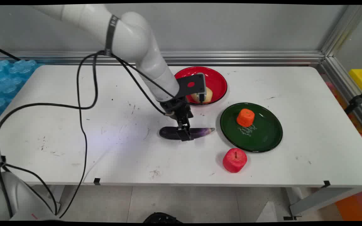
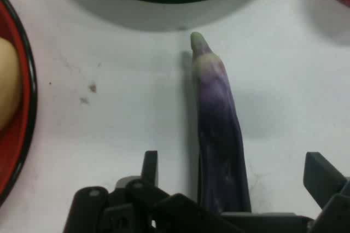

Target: Pick up the mandarin from the green plate

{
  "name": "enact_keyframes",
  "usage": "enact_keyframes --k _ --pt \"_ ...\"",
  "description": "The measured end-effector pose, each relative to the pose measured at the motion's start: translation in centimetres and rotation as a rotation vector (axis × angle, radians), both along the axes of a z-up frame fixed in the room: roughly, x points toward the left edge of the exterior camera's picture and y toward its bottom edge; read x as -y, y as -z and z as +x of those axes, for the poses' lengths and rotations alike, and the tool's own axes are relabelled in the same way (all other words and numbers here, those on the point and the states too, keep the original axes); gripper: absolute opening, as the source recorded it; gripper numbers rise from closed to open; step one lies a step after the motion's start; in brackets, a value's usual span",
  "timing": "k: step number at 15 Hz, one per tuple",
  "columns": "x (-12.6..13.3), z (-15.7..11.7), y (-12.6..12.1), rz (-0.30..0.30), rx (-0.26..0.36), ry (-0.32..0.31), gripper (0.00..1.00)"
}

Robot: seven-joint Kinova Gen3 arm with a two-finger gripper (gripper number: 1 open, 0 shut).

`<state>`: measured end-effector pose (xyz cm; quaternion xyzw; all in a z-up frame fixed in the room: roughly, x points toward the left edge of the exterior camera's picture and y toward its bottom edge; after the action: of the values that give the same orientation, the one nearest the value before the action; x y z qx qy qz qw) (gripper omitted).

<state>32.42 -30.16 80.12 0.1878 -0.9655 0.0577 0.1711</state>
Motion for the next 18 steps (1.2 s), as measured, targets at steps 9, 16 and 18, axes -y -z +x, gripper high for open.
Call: enact_keyframes --k 9,16,18 --pt "-3.2 4.5 -5.3 -0.016 -0.058 -0.038 1.00" --pt "-3.7 5.3 -10.1 -0.058 -0.190 -0.109 1.00" --pt "-3.1 4.7 -11.0 -0.076 -0.227 -0.131 1.00"
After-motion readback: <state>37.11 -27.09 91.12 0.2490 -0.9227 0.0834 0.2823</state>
